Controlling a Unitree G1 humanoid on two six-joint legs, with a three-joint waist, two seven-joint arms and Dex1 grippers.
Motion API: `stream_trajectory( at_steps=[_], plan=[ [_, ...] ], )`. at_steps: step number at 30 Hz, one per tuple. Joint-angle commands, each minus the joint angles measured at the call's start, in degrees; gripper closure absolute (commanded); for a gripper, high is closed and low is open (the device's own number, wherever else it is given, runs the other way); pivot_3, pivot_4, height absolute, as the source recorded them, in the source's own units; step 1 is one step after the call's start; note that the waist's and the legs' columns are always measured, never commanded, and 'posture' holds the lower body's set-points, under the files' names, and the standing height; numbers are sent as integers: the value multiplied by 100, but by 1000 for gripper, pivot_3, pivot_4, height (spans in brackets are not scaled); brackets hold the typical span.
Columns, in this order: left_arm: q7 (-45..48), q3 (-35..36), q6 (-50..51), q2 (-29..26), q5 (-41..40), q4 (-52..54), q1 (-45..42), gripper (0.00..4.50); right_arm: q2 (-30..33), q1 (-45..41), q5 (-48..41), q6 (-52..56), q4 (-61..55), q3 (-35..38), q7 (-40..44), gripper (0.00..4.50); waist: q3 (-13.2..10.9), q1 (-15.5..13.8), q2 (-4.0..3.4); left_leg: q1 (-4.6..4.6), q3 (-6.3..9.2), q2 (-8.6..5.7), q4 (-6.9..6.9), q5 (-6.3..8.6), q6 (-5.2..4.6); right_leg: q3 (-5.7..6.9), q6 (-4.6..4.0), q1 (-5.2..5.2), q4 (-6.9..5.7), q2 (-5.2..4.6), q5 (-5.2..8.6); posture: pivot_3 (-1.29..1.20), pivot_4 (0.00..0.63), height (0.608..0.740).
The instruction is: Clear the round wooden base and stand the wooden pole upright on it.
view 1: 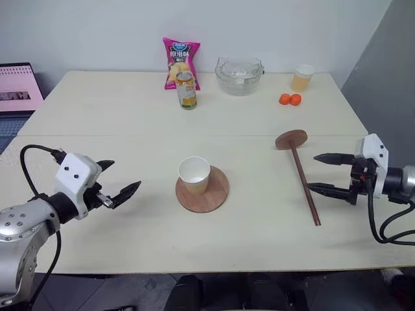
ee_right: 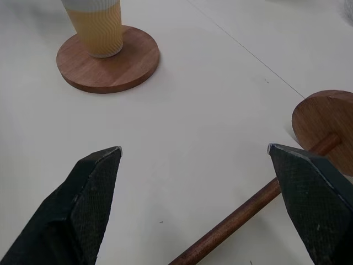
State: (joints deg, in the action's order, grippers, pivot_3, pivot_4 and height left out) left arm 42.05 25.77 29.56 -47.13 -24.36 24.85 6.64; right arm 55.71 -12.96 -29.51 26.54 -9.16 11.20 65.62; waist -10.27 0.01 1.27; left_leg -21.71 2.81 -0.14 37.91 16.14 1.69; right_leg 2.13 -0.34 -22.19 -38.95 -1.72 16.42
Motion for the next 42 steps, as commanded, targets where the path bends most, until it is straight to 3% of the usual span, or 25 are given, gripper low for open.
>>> stream_trajectory(
  at_steps=[1, 17, 25, 35, 42],
  plan=[
    [69, 110, -290, -57, 122, -16, 24, 0, -5, -45, -20, -96, -182, 138, -41, 43, 0, 0, 0, 0, 0, 0, 0, 0, 0, 0, 0, 0, 0, 0, 0, 0, 150, 740],
    [526, 344, -975, -22, -165, -475, -274, 0, -107, -111, -17, -172, -173, 97, -46, 43, 0, -1, 0, 0, -1, 1, 0, 0, 0, 0, -1, -1, 0, 0, 0, 0, 150, 740],
    [946, 47, -569, -367, -632, 44, -552, 0, -276, -304, -480, 245, -867, 114, -243, 43, -2, 4, 0, -1, 1, 1, 0, 0, 1, 1, 0, -1, -1, 0, 0, 0, 150, 740],
    [1972, -1173, -426, -1187, -735, 499, -1442, 0, -266, -331, -1158, 959, -1672, 58, -398, 43, -4, -2, -1, -3, 0, -2, 0, 0, 1, 1, 0, -1, 0, -1, 0, 0, 150, 740],
    [2508, -2869, -1058, -1207, 504, -144, -2779, 0, -364, -217, -1228, 1092, -2005, 20, -631, 43, -6, -3, 2, -3, 0, -5, 1, -1, 0, 3, 1, -1, -1, 3, 0, 0, 150, 740]
  ],
)
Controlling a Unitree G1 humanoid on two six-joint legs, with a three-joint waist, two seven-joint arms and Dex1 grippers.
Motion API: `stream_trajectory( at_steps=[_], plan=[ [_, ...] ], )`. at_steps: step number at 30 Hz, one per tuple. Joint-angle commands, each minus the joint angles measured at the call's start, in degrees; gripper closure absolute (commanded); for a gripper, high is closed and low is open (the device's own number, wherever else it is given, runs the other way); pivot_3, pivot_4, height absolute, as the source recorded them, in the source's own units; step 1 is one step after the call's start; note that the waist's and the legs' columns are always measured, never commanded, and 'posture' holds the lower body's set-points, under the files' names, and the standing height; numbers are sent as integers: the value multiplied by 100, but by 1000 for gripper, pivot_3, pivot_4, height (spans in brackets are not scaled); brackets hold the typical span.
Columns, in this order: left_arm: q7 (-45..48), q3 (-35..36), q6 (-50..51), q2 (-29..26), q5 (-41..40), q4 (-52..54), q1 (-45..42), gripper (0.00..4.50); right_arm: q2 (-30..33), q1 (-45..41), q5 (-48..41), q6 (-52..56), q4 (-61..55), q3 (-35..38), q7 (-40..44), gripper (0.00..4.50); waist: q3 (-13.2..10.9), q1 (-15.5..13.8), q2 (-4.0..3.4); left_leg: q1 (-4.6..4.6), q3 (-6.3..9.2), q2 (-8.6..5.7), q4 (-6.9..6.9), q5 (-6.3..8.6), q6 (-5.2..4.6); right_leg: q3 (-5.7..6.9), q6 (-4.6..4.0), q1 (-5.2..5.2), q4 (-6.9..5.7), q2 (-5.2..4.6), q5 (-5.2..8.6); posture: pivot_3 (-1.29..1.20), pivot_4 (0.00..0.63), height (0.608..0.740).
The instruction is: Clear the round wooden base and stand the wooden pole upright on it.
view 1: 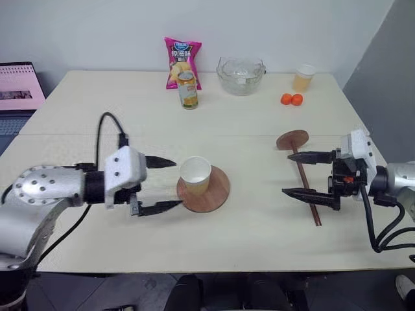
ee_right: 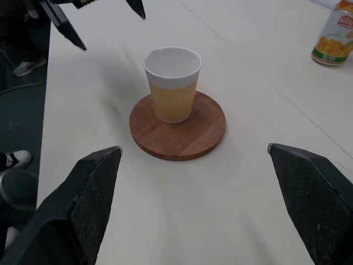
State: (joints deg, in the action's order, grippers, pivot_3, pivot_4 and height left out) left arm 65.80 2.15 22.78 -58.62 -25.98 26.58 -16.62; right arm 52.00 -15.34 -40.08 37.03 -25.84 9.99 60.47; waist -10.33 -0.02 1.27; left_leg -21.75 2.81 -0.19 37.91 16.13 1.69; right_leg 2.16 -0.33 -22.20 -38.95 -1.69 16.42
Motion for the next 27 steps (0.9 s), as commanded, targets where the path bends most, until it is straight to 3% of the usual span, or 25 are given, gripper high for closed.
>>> stream_trajectory(
  at_steps=[1, 5, 11, 27],
  plan=[
    [163, -645, -462, -54, 822, -429, -576, 0, 1, 46, -194, 65, -401, 147, -154, 43, -2, -1, 2, -1, 1, -1, 0, 0, 0, 0, 0, 0, 0, 2, 0, 0, 150, 740],
    [324, -1214, -1012, 50, 1515, -893, -1017, 0, -36, 165, -337, 191, -679, 217, -364, 43, -4, 14, 5, -3, -1, -1, 0, 0, 0, -1, 1, -3, 2, 3, 0, 0, 150, 740],
    [677, -1668, -1535, 302, 1938, -1319, -1476, 0, -8, 332, -510, 283, -915, 381, -527, 43, -6, 5, 8, -7, 1, -1, 4, 0, 0, 2, 1, -3, 1, 4, 0, 0, 150, 740],
    [1183, -2171, -3039, 625, 2890, -2254, -2069, 3521, 34, 307, -514, 231, -968, 368, -517, 0, -7, 10, 11, -8, 3, -2, 6, 0, -1, 4, 2, -3, 0, 8, 0, 0, 150, 740]
  ],
)
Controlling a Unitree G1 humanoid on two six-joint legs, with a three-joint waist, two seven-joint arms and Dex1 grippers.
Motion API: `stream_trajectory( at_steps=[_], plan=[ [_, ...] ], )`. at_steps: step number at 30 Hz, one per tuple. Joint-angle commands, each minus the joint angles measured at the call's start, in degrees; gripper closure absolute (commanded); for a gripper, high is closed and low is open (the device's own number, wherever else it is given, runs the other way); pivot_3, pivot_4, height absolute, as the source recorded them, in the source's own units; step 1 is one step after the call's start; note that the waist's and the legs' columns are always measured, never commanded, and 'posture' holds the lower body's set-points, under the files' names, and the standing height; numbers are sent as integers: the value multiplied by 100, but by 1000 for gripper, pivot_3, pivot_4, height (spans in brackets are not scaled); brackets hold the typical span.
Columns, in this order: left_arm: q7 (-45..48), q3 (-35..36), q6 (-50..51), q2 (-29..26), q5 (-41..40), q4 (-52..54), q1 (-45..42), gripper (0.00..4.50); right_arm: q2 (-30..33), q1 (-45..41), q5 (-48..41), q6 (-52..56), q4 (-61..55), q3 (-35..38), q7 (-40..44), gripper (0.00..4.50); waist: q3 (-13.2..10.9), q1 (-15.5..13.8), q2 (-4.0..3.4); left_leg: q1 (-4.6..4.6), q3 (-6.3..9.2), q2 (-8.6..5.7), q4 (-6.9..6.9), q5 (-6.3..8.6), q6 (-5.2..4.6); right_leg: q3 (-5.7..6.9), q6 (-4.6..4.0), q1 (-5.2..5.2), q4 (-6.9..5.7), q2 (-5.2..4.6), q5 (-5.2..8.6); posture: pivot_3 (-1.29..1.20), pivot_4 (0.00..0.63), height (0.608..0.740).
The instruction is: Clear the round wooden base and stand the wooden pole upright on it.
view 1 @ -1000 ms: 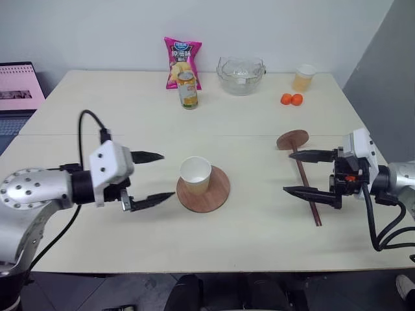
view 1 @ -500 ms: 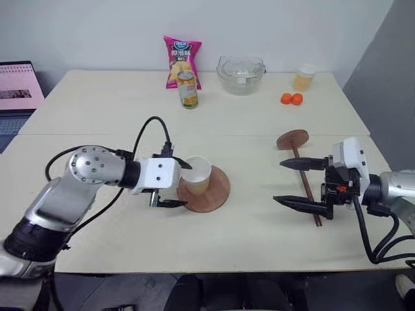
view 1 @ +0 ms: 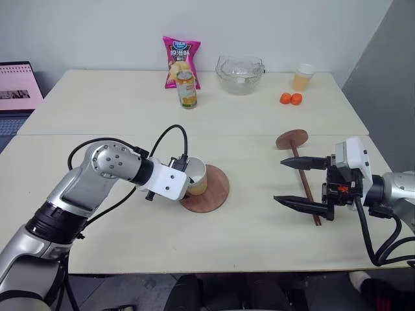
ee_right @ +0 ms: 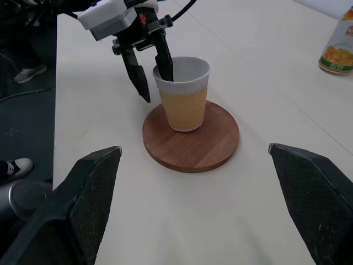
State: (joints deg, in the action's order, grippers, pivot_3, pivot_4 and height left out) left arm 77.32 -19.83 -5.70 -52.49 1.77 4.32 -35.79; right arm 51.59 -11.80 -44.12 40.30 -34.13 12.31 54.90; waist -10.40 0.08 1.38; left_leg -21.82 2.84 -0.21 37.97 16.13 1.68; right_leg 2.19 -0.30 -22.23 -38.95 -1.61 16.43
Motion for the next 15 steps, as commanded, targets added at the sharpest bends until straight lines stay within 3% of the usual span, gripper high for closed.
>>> stream_trajectory(
  at_steps=[1, 5, 15],
  plan=[
    [33, 40, -247, 30, 121, -57, -138, 3784, 89, -52, -87, -115, -126, 117, 74, 0, 0, 1, 0, 0, 0, 0, 0, 0, 0, 0, 0, 0, 0, 0, 0, 0, 150, 740],
    [36, 101, -273, 92, 96, -132, -138, 4452, 145, -111, -6, -175, -82, -5, 201, 0, 0, 1, 0, 1, 0, 1, 0, 0, 0, 0, 0, 0, -1, 0, 0, 0, 150, 740],
    [22, 901, 590, -382, -367, -7, 186, 4452, 261, -652, 62, -388, 143, -537, 784, 0, -1, 39, 0, 3, 1, 5, 0, 0, 0, 0, 0, -1, -2, 1, 0, 0, 150, 740]
  ],
)
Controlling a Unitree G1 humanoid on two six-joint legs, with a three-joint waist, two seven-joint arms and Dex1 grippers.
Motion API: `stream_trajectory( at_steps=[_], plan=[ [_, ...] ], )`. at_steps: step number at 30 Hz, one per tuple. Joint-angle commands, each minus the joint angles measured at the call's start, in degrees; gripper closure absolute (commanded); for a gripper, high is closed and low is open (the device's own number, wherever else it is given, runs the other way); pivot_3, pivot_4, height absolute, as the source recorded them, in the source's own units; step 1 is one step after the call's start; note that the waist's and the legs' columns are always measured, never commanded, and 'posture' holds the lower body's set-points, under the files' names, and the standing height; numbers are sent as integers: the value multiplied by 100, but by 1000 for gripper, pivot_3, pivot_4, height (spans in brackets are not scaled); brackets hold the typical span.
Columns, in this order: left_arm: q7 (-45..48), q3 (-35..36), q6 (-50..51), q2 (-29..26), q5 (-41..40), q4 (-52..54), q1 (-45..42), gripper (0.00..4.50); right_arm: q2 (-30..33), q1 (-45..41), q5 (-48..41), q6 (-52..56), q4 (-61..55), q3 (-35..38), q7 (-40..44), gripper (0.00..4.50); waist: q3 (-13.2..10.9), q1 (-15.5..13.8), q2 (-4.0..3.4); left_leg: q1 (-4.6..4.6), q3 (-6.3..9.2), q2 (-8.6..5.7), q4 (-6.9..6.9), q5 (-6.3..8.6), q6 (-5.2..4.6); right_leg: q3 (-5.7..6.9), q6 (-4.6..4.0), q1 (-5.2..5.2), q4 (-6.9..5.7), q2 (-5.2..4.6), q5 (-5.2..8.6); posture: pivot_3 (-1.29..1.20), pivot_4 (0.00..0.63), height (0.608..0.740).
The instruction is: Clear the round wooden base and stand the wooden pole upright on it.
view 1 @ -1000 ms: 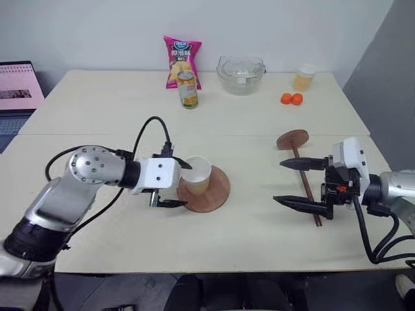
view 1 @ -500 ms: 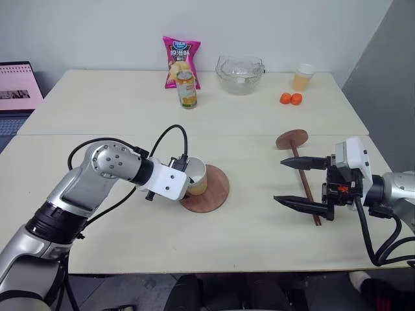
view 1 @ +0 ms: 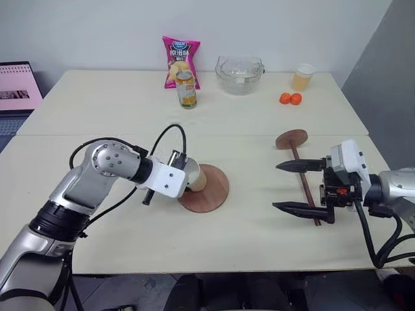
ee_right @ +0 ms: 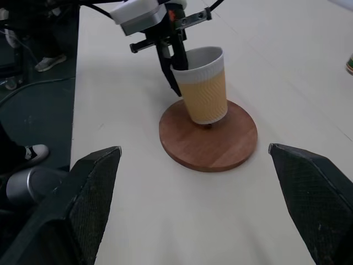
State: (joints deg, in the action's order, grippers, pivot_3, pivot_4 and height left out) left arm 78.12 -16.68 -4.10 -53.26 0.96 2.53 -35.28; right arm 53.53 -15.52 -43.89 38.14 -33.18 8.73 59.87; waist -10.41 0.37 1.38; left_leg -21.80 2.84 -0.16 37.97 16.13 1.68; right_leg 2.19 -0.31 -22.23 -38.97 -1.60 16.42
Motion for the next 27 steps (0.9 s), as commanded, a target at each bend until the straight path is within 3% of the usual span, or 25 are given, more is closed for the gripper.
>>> stream_trajectory(
  at_steps=[1, 7, 11, 18, 27],
  plan=[
    [-45, 769, 624, -490, -346, 162, 267, 4452, 20, -435, 59, -208, 85, -342, 388, 0, 0, 13, 0, 1, 0, 3, 0, 0, 0, 1, 0, 0, 0, 2, 0, 0, 150, 740],
    [-299, 1689, 1105, -1445, -255, -281, 1073, 4452, -438, -1226, 131, -328, 310, -1115, 740, 0, -7, 105, 2, 2, 4, 15, -1, 0, 0, 3, 0, -3, -1, 12, 0, 0, 150, 740],
    [-517, 2609, 1307, -1979, -285, -1172, 2030, 4452, -891, -1742, 212, -385, 565, -1528, 876, 0, -9, 150, 2, 2, 2, 22, -3, 0, 0, 1, -1, -8, -2, 13, 0, 0, 150, 740],
    [-728, 3204, 1558, -1932, -576, -2074, 2609, 4452, -1079, -2039, 569, -564, 832, -1885, 1149, 0, -9, 52, 3, -2, 2, 24, -2, 1, 0, 6, -2, -10, -1, 10, 0, 0, 150, 740],
    [-1101, 2906, 1475, -1709, -528, -2997, 2025, 4452, -1101, -2086, 884, -662, 946, -1929, 1156, 0, -8, 6, 5, -2, -1, 24, -3, 1, 0, 4, -3, -13, -3, 9, -1, 0, 150, 740]
  ],
)
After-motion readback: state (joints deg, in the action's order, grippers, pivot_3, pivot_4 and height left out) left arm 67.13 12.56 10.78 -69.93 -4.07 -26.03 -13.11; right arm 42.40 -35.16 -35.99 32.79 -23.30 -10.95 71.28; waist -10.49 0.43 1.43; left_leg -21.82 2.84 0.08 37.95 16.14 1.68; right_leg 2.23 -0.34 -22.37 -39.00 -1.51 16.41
